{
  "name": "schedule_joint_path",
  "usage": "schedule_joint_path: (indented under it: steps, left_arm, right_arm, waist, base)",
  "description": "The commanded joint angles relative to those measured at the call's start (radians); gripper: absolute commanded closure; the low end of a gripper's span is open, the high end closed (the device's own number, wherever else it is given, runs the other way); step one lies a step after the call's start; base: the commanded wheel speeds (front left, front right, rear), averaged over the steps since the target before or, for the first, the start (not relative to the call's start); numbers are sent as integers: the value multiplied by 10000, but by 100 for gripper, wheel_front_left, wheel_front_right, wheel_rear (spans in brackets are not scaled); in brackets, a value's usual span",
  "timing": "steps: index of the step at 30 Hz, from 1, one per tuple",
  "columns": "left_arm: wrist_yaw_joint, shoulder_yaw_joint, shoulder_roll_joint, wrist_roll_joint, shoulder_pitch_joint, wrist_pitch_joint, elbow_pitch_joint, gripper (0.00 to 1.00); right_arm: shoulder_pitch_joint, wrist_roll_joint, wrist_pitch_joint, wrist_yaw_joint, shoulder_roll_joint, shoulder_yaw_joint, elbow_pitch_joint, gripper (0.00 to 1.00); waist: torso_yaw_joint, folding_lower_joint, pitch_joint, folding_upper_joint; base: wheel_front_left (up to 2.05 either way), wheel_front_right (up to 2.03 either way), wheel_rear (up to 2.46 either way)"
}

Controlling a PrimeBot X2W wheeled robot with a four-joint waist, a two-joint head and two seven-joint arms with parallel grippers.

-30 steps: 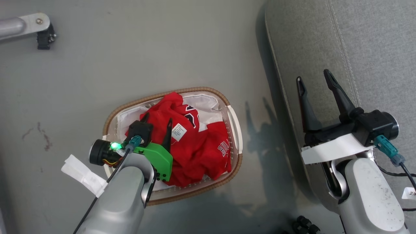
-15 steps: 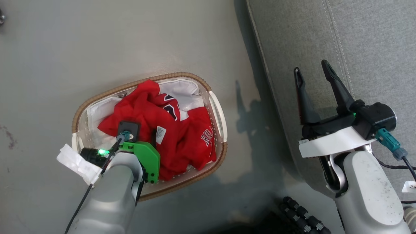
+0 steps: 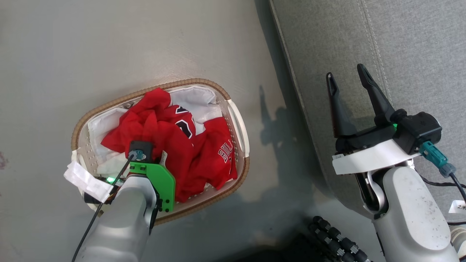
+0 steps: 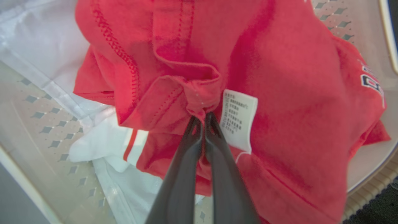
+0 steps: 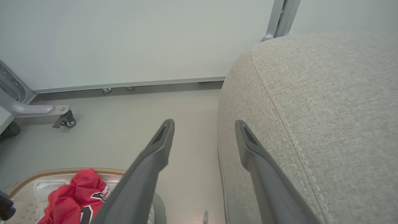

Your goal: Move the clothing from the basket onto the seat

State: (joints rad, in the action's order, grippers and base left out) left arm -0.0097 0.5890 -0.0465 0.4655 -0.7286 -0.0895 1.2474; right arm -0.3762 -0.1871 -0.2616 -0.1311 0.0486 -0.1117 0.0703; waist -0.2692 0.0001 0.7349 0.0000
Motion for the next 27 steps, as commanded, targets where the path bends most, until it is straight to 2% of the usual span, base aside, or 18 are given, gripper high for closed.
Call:
schedule_joint_path:
  steps: [1,13,23,27]
  left_arm:
    - [34,36,-70,81,-143,2,66,100]
    - [-260,292,-67,607,283,-789,-161,100]
    - [-537,531,-61,835,845,-1714,-981,100]
    - [-426,377,-68,618,1148,-1764,-1930,100]
  right_arm:
    - [5,-30,-51,6,33,-9,-49,0]
    - [329,240,-53,6,33,104,137,0]
    - [877,720,-51,6,37,412,355,0]
    - [1246,909,-51,6,39,555,462,0]
  waist:
    - [-6,-1,-9,0]
    - [291,-1,-788,0]
    - [986,-1,-2543,0]
    - [1275,-1,-3404,0]
  base:
    - [0,0,0]
    - [0,0,0]
    - [0,0,0]
    - [0,0,0]
